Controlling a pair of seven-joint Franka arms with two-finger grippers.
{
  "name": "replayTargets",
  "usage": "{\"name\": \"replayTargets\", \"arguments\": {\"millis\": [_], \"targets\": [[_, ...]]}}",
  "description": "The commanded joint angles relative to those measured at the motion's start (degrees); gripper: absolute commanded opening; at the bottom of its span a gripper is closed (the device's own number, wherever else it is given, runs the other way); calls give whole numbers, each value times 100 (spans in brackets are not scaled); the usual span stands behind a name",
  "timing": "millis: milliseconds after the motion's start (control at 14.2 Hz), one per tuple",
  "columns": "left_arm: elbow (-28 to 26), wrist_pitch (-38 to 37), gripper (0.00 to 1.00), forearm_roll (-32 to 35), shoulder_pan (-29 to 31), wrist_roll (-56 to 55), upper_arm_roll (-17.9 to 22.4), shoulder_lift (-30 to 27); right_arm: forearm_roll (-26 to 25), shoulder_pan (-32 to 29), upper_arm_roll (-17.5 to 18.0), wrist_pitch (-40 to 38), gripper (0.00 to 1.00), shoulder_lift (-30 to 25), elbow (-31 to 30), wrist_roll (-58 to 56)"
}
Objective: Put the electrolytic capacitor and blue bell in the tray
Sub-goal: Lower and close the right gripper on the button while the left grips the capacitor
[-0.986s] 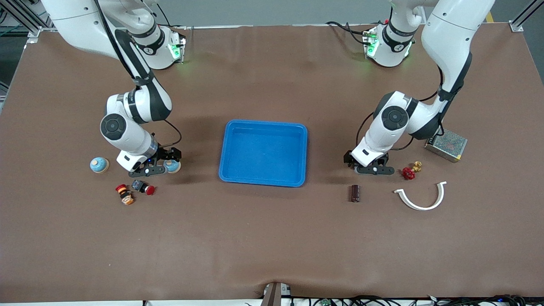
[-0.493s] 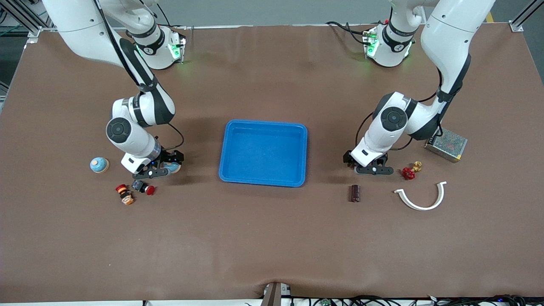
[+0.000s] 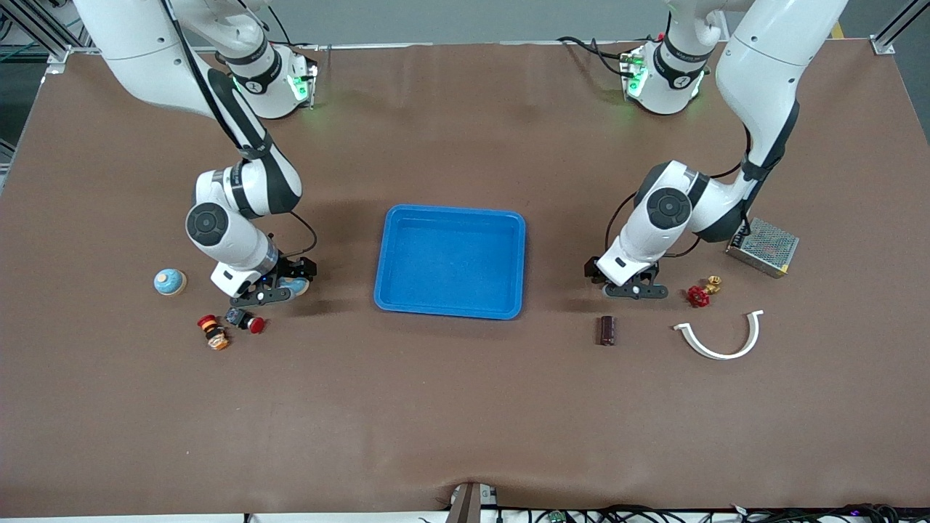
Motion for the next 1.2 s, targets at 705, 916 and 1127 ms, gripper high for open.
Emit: {"name": "replayTargets", "arguments": {"millis": [705, 916, 1127], "targets": [[195, -573, 0, 162, 24, -168, -42, -182, -44, 44, -18, 303, 100, 213, 31, -54], [405, -1021, 0, 154, -2, -676, -77, -271, -44, 35, -18, 304, 100, 222, 39, -45], [643, -1382, 0, 92, -11, -1449, -183, -271, -44, 35, -18, 243, 100, 222, 39, -54]]}}
